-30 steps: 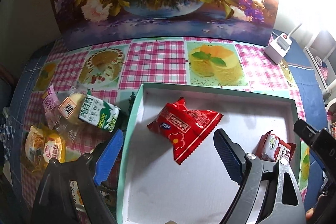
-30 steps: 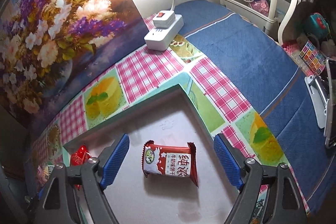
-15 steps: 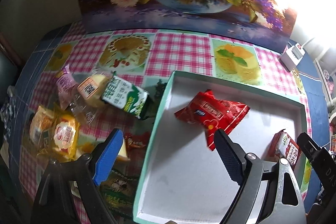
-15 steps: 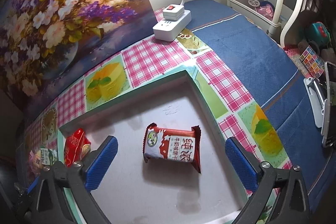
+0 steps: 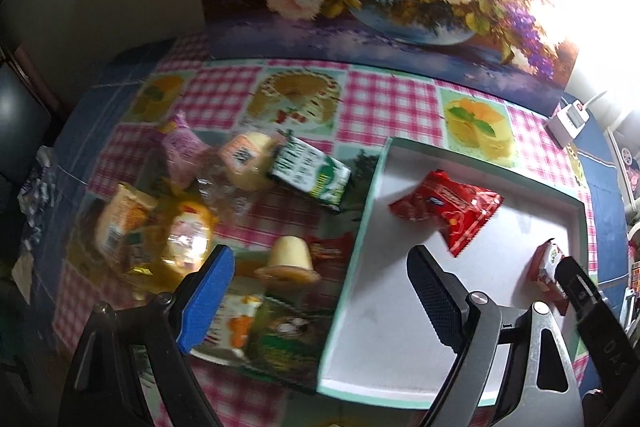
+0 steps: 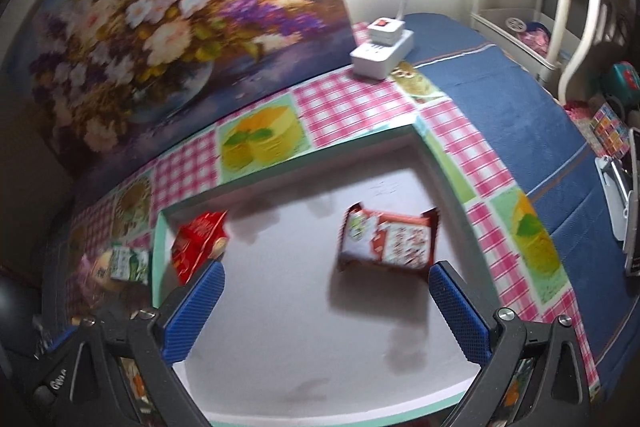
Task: Organize snacks
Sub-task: 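Withdraw both open grippers from the tray back toward the snack pile, then grasp the round cup cake with the right gripper while the left gripper grasps the yellow bread bag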
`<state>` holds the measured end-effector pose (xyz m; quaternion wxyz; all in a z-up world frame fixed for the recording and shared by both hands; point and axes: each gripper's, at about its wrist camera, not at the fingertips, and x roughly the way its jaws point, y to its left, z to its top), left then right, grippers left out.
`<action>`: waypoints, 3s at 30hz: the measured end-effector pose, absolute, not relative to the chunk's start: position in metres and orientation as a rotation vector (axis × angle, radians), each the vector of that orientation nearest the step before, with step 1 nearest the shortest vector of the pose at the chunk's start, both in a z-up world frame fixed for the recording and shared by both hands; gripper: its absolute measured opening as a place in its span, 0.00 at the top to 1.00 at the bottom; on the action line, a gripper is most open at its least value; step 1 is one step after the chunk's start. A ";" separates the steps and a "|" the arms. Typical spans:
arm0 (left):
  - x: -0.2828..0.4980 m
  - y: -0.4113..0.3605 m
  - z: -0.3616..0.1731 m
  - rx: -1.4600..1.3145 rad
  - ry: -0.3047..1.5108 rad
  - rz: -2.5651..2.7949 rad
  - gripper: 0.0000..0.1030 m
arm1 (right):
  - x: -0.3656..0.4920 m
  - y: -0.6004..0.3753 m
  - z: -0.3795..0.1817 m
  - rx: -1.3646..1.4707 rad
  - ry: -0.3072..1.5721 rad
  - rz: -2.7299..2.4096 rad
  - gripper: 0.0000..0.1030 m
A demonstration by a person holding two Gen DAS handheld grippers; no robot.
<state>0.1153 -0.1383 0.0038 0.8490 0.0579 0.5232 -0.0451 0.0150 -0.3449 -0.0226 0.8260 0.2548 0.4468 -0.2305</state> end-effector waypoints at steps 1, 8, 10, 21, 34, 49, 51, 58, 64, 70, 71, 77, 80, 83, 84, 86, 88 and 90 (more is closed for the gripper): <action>0.114 -0.133 0.006 0.126 1.094 -0.085 0.14 | 0.017 -0.339 -0.022 0.532 0.955 -0.475 0.00; 0.106 -0.094 0.012 0.164 1.076 0.004 0.14 | 0.024 -0.296 -0.018 0.492 0.974 -0.370 0.00; 0.103 -0.082 0.014 0.152 1.073 0.023 0.14 | 0.028 -0.283 -0.017 0.468 0.985 -0.339 0.00; 0.092 -0.015 0.009 0.067 1.082 0.119 0.14 | 0.045 -0.218 -0.017 0.382 1.026 -0.178 0.00; 0.096 0.037 -0.017 -0.066 1.159 0.189 0.14 | 0.064 -0.164 -0.044 0.314 1.120 -0.018 0.00; 0.102 0.048 -0.039 -0.155 1.222 0.190 0.14 | 0.072 -0.142 -0.052 0.284 1.139 0.063 0.12; 0.104 0.053 -0.040 -0.193 1.226 0.190 0.14 | 0.074 -0.140 -0.054 0.287 1.133 0.068 0.16; 0.116 0.048 -0.039 -0.274 1.203 0.125 0.14 | 0.091 -0.150 -0.058 0.318 1.100 0.063 0.26; 0.129 0.033 -0.040 -0.322 1.187 0.050 0.14 | 0.100 -0.160 -0.062 0.334 1.073 0.047 0.28; 0.138 0.020 -0.045 -0.324 1.170 -0.016 0.18 | 0.106 -0.153 -0.059 0.307 1.048 0.072 0.38; 0.139 0.018 -0.047 -0.324 1.171 -0.023 0.19 | 0.106 -0.152 -0.061 0.298 1.052 0.075 0.38; 0.143 0.014 -0.059 -0.324 1.198 -0.046 0.43 | 0.112 -0.144 -0.074 0.271 1.087 0.080 0.38; 0.143 0.010 -0.062 -0.307 1.206 -0.047 0.43 | 0.115 -0.140 -0.074 0.243 1.084 0.079 0.38; 0.144 0.006 -0.064 -0.291 1.208 -0.055 0.46 | 0.117 -0.136 -0.078 0.242 1.099 0.093 0.39; 0.144 0.004 -0.065 -0.288 1.212 -0.059 0.48 | 0.117 -0.135 -0.079 0.240 1.102 0.095 0.41; 0.145 0.004 -0.068 -0.288 1.221 -0.064 0.55 | 0.117 -0.135 -0.082 0.240 1.111 0.092 0.47; 0.144 0.004 -0.070 -0.289 1.219 -0.066 0.55 | 0.117 -0.136 -0.083 0.251 1.114 0.094 0.52; 0.144 0.004 -0.069 -0.289 1.216 -0.069 0.57 | 0.117 -0.137 -0.083 0.262 1.113 0.096 0.53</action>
